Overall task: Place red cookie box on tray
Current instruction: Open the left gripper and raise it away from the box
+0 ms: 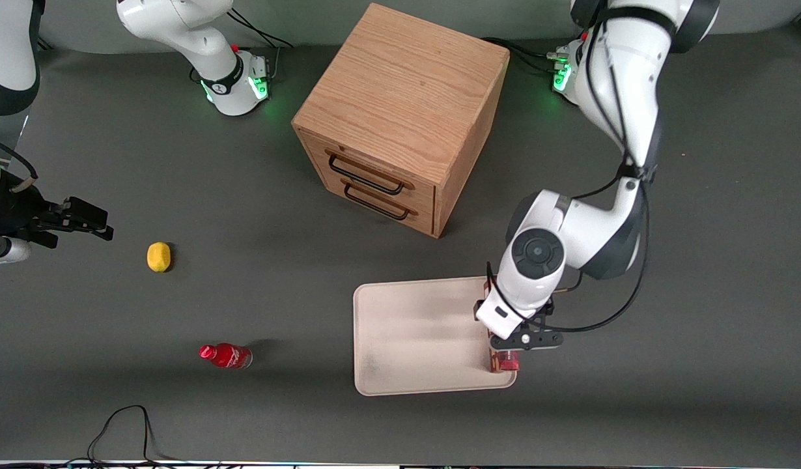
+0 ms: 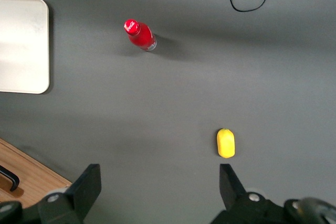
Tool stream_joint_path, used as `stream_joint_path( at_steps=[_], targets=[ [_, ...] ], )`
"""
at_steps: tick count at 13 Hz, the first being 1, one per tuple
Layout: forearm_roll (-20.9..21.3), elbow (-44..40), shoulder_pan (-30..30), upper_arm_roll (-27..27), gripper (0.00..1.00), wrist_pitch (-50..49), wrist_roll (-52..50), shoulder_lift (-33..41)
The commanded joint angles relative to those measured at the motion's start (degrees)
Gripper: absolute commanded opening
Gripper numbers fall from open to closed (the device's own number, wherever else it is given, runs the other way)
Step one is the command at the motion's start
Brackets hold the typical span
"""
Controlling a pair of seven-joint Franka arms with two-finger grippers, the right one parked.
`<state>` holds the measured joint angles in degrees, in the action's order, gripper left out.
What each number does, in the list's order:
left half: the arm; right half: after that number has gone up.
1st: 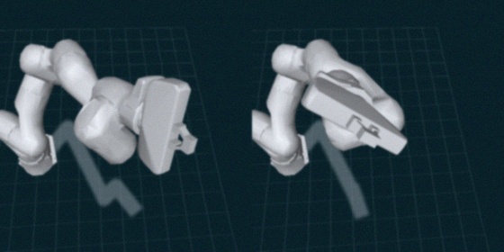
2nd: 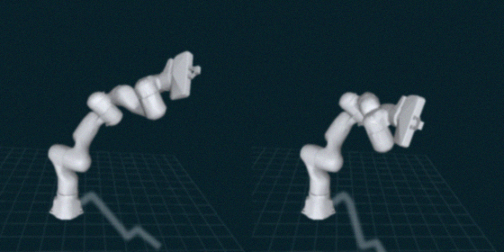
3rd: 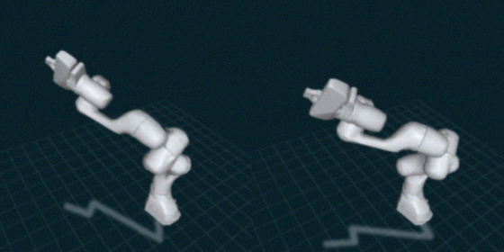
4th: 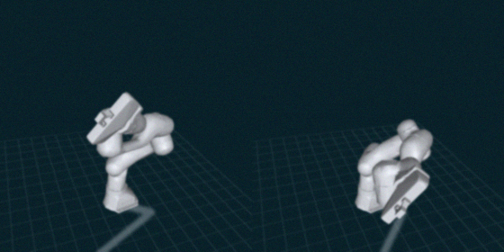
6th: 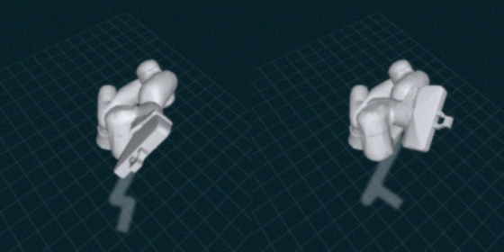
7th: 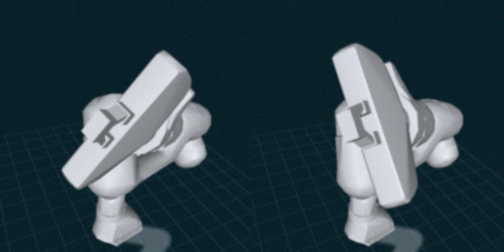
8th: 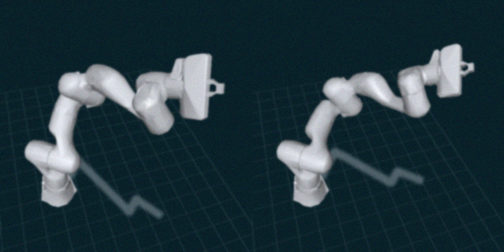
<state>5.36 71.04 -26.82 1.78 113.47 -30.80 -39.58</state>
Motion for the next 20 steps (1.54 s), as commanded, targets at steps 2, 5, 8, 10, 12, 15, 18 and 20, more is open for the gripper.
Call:
stream_joint_path(
  at_steps=[2,5,8,10,12,15,18,20],
  targets=[
    [0.26,2.35,-0.07,-1.68,1.0,-13.69,-0.49,13.97],
    [0.35,2.35,0.02,-3.27,1.0,-21.17,-0.49,21.89],
    [0.35,2.35,0.19,-4.33,1.0,-26.19,-0.06,27.96],
    [1.05,2.43,0.46,-3.8,1.0,-27.77,0.03,30.43],
    [0.97,3.92,5.26,-3.8,1.0,-28.22,1.95,33.06],
    [0.09,8.05,15.19,-4.15,1.0,-27.43,14.59,37.63],
    [-3.42,9.99,24.25,-4.06,1.0,-27.17,24.0,40.45],
    [-3.43,10.17,26.55,-3.89,1.0,-27.34,24.91,40.72]
  ],
)
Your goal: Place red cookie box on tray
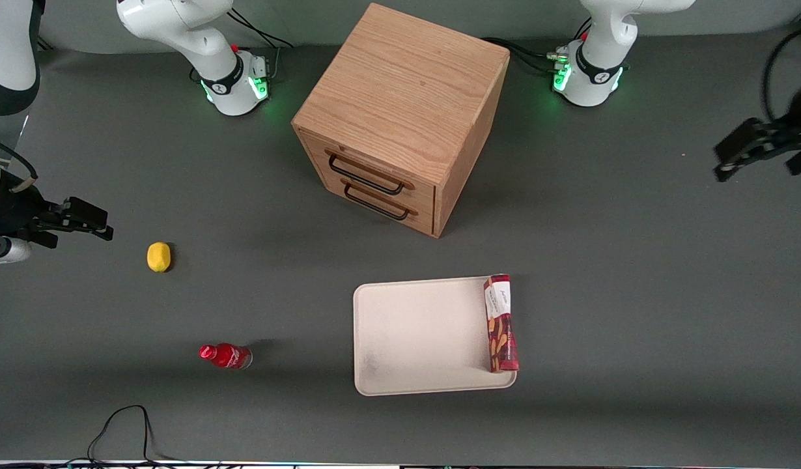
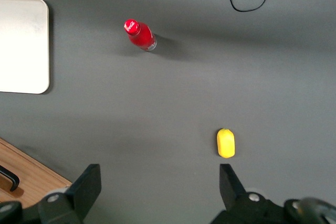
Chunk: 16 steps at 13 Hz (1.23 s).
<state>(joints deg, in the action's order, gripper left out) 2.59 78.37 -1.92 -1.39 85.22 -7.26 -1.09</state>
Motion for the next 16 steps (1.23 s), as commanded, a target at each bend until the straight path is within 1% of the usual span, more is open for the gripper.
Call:
stream_joint_path(
  at_steps=[1,3,7,9,11,16],
  targets=[
    [-0.65,2.75,1.91,-0.63,1.0,0.74,2.42,2.06],
    [-0.74,2.84,2.62,-0.54,1.0,0.83,6.81,1.27],
    [-0.74,10.3,2.27,-0.81,1.0,7.67,5.51,3.72],
    [-0.74,10.57,1.48,-0.37,1.0,6.81,2.27,4.08],
    [-0.74,10.23,-1.76,2.43,1.0,4.62,1.37,4.08],
    [-1.09,9.69,-1.16,2.01,1.0,3.2,1.37,3.99]
  ],
)
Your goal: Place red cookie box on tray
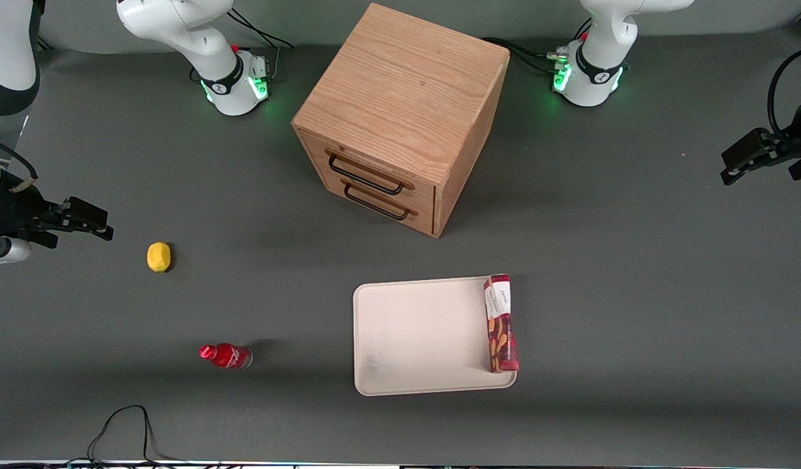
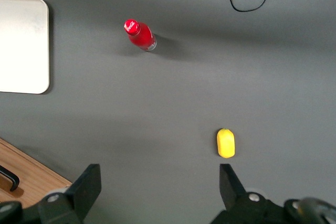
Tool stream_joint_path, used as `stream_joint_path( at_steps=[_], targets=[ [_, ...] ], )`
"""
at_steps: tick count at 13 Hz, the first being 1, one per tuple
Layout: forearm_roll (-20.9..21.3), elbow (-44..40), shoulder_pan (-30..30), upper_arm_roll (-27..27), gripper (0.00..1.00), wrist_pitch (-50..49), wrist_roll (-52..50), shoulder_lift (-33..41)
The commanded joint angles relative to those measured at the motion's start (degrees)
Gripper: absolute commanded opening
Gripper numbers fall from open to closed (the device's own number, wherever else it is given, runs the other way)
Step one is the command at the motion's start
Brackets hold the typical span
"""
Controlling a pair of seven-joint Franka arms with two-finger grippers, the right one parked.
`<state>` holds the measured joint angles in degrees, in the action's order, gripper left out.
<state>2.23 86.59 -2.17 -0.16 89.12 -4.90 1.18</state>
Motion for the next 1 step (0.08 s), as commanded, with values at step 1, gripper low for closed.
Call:
stream_joint_path(
  at_steps=[1],
  targets=[
    [-1.78,1.39,-0.73,0.78,1.0,-0.79,-0.99,1.72]
  ],
)
